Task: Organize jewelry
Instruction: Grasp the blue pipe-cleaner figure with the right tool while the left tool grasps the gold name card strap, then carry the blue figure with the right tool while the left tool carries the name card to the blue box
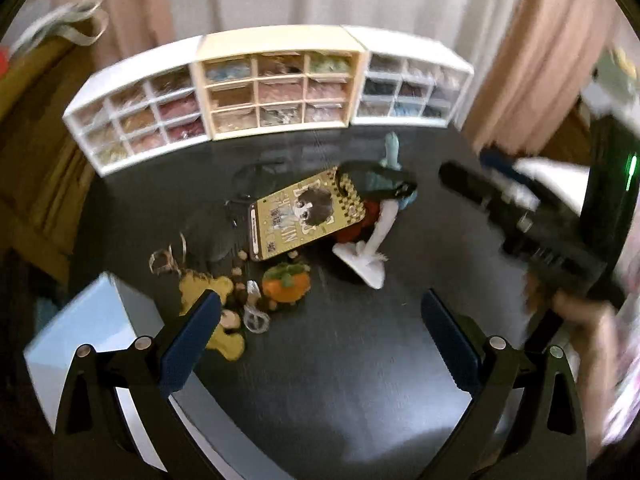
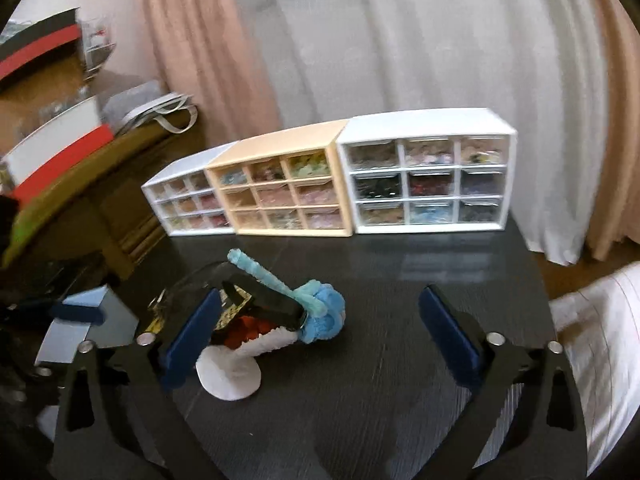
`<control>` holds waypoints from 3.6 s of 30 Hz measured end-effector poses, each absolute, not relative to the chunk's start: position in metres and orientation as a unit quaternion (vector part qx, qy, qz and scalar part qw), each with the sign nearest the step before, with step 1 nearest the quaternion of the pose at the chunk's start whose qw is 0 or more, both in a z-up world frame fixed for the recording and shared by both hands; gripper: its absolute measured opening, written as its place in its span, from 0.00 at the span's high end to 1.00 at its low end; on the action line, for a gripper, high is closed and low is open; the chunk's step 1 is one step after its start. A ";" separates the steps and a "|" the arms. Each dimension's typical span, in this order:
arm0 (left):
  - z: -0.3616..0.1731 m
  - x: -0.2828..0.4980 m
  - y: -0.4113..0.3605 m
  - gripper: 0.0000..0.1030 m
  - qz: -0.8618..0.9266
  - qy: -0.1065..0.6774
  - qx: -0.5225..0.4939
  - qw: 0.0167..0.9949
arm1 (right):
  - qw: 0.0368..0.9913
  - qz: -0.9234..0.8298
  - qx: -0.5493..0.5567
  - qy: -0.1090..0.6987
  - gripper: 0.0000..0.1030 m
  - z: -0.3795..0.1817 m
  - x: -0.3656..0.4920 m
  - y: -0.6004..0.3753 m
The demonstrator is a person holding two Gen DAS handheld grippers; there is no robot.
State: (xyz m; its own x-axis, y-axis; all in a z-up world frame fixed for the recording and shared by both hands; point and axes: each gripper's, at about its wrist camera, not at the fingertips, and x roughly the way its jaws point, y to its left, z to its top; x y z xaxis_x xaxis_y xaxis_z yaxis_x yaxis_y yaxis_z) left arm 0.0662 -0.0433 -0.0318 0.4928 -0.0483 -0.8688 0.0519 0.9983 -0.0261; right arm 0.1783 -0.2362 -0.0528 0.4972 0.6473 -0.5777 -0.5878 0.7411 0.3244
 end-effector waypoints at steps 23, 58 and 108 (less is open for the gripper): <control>-0.066 0.140 -0.062 0.23 -0.055 0.542 0.218 0.810 | 0.693 0.584 -0.244 0.345 0.39 -0.098 0.212 -0.165; -0.013 0.135 -0.038 0.95 -0.093 0.459 0.144 0.871 | 0.777 0.485 -0.061 0.396 0.58 -0.057 0.236 -0.205; -0.075 0.102 -0.075 0.91 0.051 0.501 0.262 0.823 | 0.794 0.475 0.026 0.378 0.58 -0.010 0.209 -0.240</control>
